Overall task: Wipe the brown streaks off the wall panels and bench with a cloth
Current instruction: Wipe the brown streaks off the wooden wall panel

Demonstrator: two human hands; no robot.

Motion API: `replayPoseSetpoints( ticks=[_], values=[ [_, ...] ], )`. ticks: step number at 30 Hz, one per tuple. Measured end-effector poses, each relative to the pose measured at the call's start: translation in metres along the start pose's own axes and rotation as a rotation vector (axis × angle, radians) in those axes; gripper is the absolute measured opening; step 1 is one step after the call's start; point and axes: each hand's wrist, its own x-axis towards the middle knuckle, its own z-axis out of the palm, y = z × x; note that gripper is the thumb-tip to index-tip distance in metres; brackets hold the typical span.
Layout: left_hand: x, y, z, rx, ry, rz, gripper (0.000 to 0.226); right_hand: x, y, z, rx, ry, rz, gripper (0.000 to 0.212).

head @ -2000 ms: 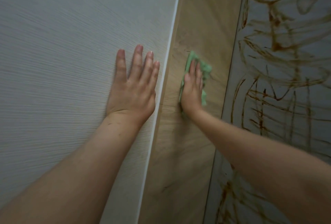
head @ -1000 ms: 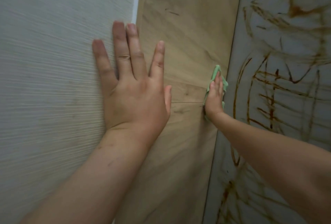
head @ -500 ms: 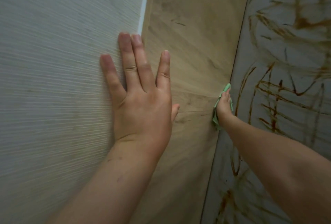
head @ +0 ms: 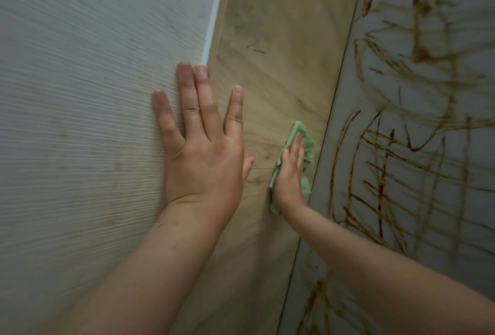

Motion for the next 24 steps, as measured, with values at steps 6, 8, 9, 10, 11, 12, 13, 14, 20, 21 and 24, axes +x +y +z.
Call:
replayPoseSetpoints(
  ticks=[6, 8, 9, 10, 11, 12, 13, 14, 20, 21, 24],
  values=[
    [0.001, 0.0, 0.006, -0.013, 0.013, -0.007, 0.11, 0.126, 0.025, -0.036, -0.051, 0.137, 0.116, 0.053],
    [0.0, 0.001, 0.008, -0.027, 0.022, -0.003, 0.11, 0.15, 0.035, -0.048, -0.06, 0.142, 0.189, 0.054],
    [0.0, 0.001, 0.008, -0.025, 0.026, -0.005, 0.109, 0.157, 0.041, -0.052, -0.056, 0.139, 0.221, 0.054],
    [-0.001, 0.001, 0.009, -0.02, 0.033, -0.006, 0.108, 0.167, 0.048, -0.055, -0.051, 0.141, 0.245, 0.055],
    [-0.002, 0.001, 0.01, -0.018, 0.04, -0.006, 0.107, 0.177, 0.056, -0.057, -0.054, 0.137, 0.273, 0.059],
    [-0.003, 0.001, 0.01, -0.019, 0.046, -0.005, 0.107, 0.185, 0.06, -0.06, -0.04, 0.154, 0.318, 0.069],
    [-0.002, 0.001, 0.012, -0.021, 0.049, -0.004, 0.107, 0.196, 0.067, -0.061, -0.037, 0.171, 0.357, 0.083],
    [-0.002, 0.001, 0.012, -0.021, 0.049, -0.005, 0.107, 0.205, 0.069, -0.061, -0.041, 0.15, 0.387, 0.089],
    [-0.002, -0.001, 0.01, -0.021, 0.04, -0.017, 0.107, 0.249, 0.057, -0.067, 0.326, 0.415, 0.443, 0.083],
    [-0.002, -0.001, 0.01, -0.02, 0.039, -0.016, 0.107, 0.246, 0.05, -0.067, 0.256, 0.348, 0.422, 0.081],
    [-0.001, 0.001, 0.01, -0.017, 0.031, -0.004, 0.107, 0.202, -0.005, -0.051, 0.13, 0.22, 0.339, 0.065]
  ],
)
